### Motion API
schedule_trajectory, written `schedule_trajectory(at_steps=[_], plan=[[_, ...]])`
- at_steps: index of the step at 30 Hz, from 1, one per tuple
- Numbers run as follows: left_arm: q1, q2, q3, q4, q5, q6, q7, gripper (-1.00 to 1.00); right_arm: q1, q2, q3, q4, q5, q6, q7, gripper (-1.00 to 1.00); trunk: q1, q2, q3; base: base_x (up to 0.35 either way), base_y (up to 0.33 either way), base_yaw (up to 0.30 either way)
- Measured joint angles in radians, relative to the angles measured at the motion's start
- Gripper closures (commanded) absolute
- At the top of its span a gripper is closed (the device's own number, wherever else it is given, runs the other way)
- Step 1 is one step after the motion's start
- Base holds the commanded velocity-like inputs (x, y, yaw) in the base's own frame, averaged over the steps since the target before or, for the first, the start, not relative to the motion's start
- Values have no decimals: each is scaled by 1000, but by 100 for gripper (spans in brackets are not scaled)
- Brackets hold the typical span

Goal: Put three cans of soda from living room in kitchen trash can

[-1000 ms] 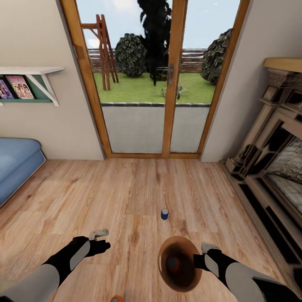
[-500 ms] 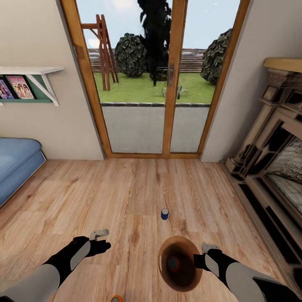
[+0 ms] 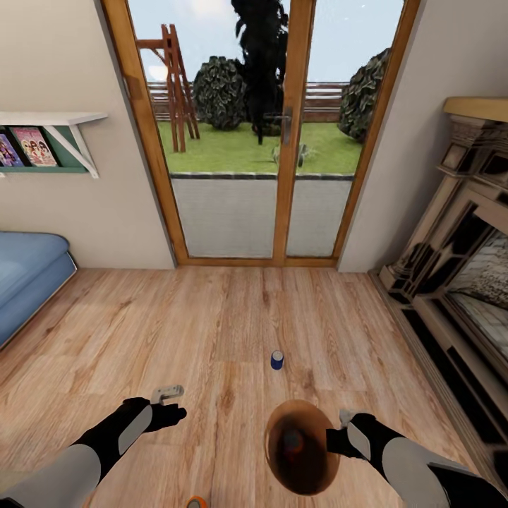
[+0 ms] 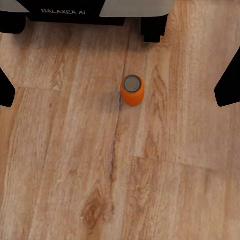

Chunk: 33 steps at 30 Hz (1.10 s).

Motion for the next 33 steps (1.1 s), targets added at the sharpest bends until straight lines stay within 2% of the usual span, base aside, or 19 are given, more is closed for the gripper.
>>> schedule_trajectory(at_steps=[1,2,3,5,6,8,9,12,17,23,27,33], plan=[[0,0,0,0,0,0,0,-100,-10,-4,10,-23,1,83,10,100,0,0,0,0,0,0],[0,0,0,0,0,0,0,-100,-16,-6,14,-42,12,123,16,100,0,0,0,0,0,0],[0,0,0,0,0,0,0,-100,-23,-9,12,-94,25,208,29,100,0,0,0,0,0,0],[0,0,0,0,0,0,0,-100,-30,-9,-27,-165,15,301,41,100,0,0,0,0,0,0],[0,0,0,0,0,0,0,-100,-33,-7,-51,-234,14,403,48,100,0,0,0,0,0,0],[0,0,-1,0,0,0,0,-100,-40,-4,-89,-320,0,500,53,100,0,0,0,0,0,0],[0,0,0,0,0,0,-1,-100,-45,-2,-105,-385,13,580,56,100,0,0,0,0,0,0],[0,0,-1,0,0,0,-1,-100,-75,1,-132,-491,33,645,58,100,0,0,0,0,0,0],[0,0,0,0,0,1,0,-100,-101,2,-155,-555,15,653,60,100,0,0,0,0,0,0],[0,0,1,0,0,19,1,-100,-105,1,-161,-586,40,653,60,100,0,0,0,0,0,0],[0,0,1,0,1,101,4,-100,-105,1,-161,-597,18,653,61,100,0,0,0,0,0,0],[0,0,1,0,4,155,8,-100,-105,-5,-163,-601,37,653,61,100,0,0,0,0,0,0]])
